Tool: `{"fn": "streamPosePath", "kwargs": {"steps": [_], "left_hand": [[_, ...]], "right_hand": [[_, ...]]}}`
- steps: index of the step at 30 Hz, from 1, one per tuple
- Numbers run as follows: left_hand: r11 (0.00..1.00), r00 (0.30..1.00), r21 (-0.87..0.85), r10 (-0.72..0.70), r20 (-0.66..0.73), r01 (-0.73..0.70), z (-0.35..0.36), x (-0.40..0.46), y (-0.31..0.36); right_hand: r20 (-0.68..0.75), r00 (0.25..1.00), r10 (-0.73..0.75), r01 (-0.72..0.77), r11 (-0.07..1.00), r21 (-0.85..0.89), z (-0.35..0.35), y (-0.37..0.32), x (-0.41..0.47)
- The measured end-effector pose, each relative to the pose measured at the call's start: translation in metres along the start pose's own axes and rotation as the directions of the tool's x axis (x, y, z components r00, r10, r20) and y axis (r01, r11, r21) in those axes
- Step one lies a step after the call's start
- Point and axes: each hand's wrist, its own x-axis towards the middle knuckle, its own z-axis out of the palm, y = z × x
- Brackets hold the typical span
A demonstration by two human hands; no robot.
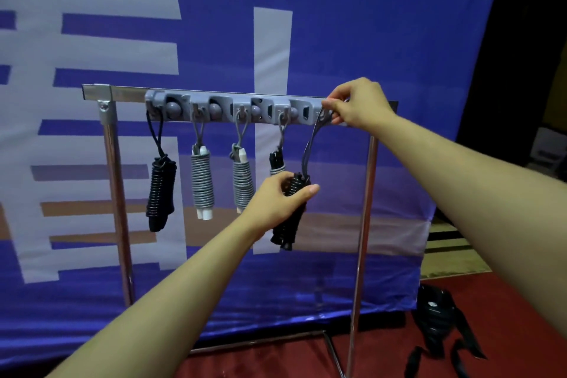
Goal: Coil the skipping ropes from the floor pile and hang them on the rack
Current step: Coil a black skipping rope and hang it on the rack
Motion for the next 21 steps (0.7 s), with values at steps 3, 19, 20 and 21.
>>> {"fn": "streamPosePath", "kwargs": {"steps": [3, 19, 20, 21], "left_hand": [[0.999, 1.000, 0.048, -0.026, 0.017, 0.025, 0.005, 0.004, -0.011], [0.987, 0.987, 0.047, -0.154, 0.047, 0.152, 0.015, -0.038, -0.087], [0.981, 0.980, 0.059, -0.186, 0.068, 0.183, 0.017, -0.050, -0.101], [0.980, 0.978, 0.070, -0.191, 0.087, 0.186, 0.015, -0.058, -0.107]], "right_hand": [[0.023, 0.998, 0.053, -0.053, 0.998, 0.023, 0.002, 0.005, 0.002], [0.209, 0.948, 0.239, -0.316, 0.775, 0.548, 0.083, 0.052, -0.158], [0.244, 0.936, 0.255, -0.349, 0.767, 0.539, 0.096, 0.061, -0.179], [0.269, 0.926, 0.266, -0.372, 0.767, 0.523, 0.103, 0.067, -0.193]]}}
